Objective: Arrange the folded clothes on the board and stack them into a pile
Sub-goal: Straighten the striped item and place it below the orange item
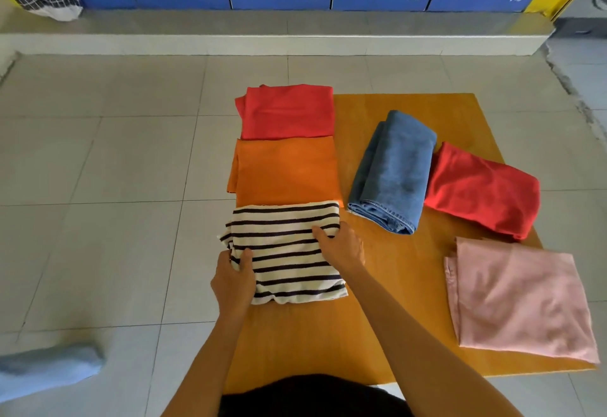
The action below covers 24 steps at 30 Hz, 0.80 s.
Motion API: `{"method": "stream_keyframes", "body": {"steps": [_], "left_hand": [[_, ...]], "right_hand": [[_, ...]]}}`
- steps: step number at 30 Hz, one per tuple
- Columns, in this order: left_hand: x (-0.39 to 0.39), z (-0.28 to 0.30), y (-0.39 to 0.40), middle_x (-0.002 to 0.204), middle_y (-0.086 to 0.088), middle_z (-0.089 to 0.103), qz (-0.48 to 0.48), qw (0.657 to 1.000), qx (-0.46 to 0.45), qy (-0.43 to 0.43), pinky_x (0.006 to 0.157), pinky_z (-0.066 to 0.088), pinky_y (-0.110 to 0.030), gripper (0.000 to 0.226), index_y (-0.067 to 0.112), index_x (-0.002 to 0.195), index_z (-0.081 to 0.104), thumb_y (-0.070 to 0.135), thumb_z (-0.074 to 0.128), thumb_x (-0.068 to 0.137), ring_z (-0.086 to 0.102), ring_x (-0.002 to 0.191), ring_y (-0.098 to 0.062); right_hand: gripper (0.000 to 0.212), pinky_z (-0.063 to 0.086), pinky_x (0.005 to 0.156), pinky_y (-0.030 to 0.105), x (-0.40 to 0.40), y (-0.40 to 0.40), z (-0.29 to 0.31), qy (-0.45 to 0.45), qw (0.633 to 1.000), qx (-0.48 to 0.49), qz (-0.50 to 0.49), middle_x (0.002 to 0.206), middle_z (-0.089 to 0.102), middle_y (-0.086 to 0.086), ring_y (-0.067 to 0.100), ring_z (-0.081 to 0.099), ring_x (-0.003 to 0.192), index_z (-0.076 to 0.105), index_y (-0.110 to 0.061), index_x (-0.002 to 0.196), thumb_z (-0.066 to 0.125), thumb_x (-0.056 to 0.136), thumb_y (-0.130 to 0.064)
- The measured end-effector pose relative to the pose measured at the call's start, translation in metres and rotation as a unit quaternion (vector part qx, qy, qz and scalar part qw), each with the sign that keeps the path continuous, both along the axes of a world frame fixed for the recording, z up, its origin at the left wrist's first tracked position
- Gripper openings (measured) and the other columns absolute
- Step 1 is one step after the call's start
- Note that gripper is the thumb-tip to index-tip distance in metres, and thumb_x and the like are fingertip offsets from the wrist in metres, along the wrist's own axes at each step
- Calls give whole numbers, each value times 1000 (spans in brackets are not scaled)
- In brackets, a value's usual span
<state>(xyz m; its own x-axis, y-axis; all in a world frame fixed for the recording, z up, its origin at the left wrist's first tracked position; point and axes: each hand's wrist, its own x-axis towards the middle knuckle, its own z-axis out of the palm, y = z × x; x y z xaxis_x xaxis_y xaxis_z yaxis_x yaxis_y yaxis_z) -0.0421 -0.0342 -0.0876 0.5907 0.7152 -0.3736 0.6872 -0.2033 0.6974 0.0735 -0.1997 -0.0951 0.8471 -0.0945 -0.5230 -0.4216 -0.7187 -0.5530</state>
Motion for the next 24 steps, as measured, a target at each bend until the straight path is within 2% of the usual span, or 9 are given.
{"method": "stream_keyframes", "body": {"steps": [7,9,13,15,17,18,20,22,24], "left_hand": [[7,1,17,88,-7,68,-36,999,37,4,80,49,-34,34,7,98,66,39,55,94,63,84,-23],[5,7,18,79,-5,65,-48,999,26,0,75,50,-33,30,10,85,64,37,55,95,62,78,-22],[1,10,18,73,-2,60,-71,997,13,-3,69,44,-27,29,14,78,58,35,50,97,60,75,-21],[0,12,23,76,-4,60,-100,995,12,12,67,42,-25,31,12,81,58,35,47,98,59,78,-21],[-1,17,29,84,-6,62,-124,992,14,24,70,44,-22,30,10,92,61,34,45,99,57,83,-19],[-2,18,31,92,-8,63,-132,991,21,29,77,46,-25,31,9,103,63,34,45,100,57,87,-21],[-4,22,34,117,-14,63,-122,991,42,39,96,45,-38,41,5,125,57,35,46,99,58,107,-29],[-7,25,31,135,-17,55,-88,994,61,35,105,40,-46,47,8,135,52,36,48,97,49,124,-35],[-8,32,18,135,-16,54,-74,994,79,11,103,40,-44,42,12,132,55,35,49,97,48,124,-33]], "right_hand": [[65,55,96,47,-6,4,6,8,999,-11,-32,120,67,7,30,65,112,56,-13,131,61,88,-62],[65,55,95,47,-7,3,10,13,999,1,-41,119,68,7,31,65,112,57,-12,130,62,87,-61],[64,56,96,50,-9,1,14,12,998,30,-45,118,69,8,32,65,114,60,-11,129,56,89,-61],[59,57,91,48,-11,-4,17,-2,999,31,-44,111,69,8,32,65,108,61,-10,124,52,90,-57],[41,54,74,41,-15,-14,21,-26,998,29,-43,90,63,3,28,63,89,62,-13,100,51,90,-51],[31,46,66,37,-19,-20,23,-35,998,27,-47,79,53,0,25,55,79,55,-18,83,50,90,-48],[34,34,55,31,-32,-32,29,-45,996,44,-60,66,40,-4,19,41,67,38,-24,66,50,92,-42],[32,32,52,29,-49,-41,36,-55,992,70,-84,64,42,-4,14,38,61,43,-20,68,50,96,-35],[26,40,57,29,-69,-49,43,-53,990,89,-100,70,52,-4,12,46,67,54,-16,82,49,100,-34]]}}
